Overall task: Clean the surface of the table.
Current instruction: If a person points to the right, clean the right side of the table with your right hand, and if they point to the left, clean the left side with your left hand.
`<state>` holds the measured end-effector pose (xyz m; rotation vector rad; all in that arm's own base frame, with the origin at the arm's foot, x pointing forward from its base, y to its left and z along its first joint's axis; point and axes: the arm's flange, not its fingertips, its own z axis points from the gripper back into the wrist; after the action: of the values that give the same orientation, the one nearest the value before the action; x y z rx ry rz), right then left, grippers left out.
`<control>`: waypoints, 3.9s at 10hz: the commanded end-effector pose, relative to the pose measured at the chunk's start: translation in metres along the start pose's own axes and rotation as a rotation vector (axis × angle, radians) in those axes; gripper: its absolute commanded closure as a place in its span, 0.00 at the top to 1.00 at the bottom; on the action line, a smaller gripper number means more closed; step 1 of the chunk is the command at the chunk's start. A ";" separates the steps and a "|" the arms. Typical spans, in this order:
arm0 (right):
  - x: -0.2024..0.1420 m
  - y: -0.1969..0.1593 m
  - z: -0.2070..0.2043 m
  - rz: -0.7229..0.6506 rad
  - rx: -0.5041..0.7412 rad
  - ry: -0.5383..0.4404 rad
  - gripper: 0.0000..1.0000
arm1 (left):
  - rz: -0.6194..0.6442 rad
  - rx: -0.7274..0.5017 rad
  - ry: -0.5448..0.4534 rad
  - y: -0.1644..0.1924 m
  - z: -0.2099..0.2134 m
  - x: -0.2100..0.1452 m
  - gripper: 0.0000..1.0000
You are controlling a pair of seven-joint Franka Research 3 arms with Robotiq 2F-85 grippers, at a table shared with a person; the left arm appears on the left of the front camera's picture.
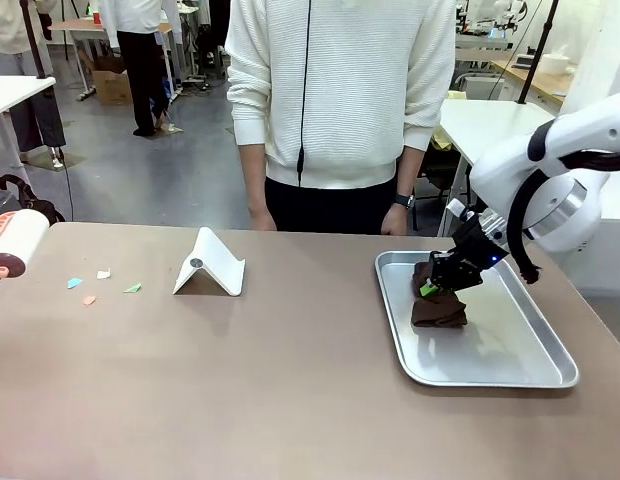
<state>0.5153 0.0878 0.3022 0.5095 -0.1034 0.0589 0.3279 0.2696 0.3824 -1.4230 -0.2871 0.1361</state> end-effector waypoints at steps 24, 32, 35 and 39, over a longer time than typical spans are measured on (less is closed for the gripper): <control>-0.087 -0.083 0.155 -0.159 0.916 -0.030 0.07 | -0.017 -0.007 0.007 -0.003 0.000 -0.003 0.22; -0.155 -0.178 0.248 -0.107 1.061 -0.220 0.07 | -0.017 -0.007 0.007 -0.003 0.000 -0.003 0.22; -0.150 -0.198 0.238 -0.118 1.070 -0.189 0.07 | -0.017 -0.007 0.007 -0.003 0.000 -0.003 0.22; -0.158 -0.191 0.242 -0.151 1.061 -0.216 0.07 | -0.017 -0.007 0.007 -0.003 0.000 -0.003 0.22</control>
<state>0.3569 -0.2033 0.3952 1.5831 -0.2417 -0.0990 0.3277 0.2698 0.3827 -1.4227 -0.2879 0.1362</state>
